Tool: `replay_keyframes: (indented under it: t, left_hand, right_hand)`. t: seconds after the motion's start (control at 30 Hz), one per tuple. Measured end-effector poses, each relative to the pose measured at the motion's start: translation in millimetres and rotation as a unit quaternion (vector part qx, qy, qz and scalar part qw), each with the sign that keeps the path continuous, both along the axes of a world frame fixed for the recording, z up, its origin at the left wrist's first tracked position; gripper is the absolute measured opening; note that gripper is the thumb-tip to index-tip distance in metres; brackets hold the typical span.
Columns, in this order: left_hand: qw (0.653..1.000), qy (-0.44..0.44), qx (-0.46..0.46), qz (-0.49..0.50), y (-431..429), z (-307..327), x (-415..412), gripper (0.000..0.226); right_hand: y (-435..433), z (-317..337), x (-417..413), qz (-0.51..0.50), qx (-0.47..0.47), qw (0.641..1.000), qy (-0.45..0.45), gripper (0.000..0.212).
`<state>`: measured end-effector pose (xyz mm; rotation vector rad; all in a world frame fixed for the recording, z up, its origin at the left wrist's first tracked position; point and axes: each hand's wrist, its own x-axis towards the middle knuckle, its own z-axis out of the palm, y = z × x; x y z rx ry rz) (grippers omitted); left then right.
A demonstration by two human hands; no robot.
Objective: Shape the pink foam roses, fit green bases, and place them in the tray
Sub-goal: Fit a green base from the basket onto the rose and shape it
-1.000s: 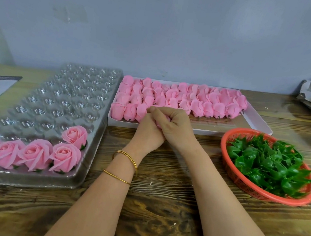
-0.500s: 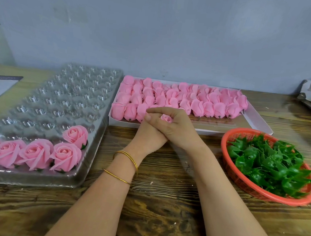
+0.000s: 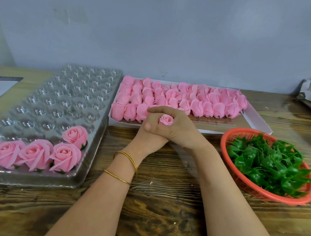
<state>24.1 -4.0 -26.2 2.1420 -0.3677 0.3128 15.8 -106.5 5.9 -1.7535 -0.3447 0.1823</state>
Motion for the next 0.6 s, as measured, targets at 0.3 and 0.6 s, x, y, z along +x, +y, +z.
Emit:
replay_keyframes:
  t: [0.3,0.6]
  left_hand:
    - [0.980,0.077,-0.168,-0.080,5,8,-10,0.021]
    - [0.978,0.068,-0.165,-0.106,5,12,-12,0.027]
  right_hand:
    - [-3,9,2,-0.118,0.206,0.971,-0.029,0.012]
    - [1,7,-2,-0.064,0.129,0.989,-0.043,0.018]
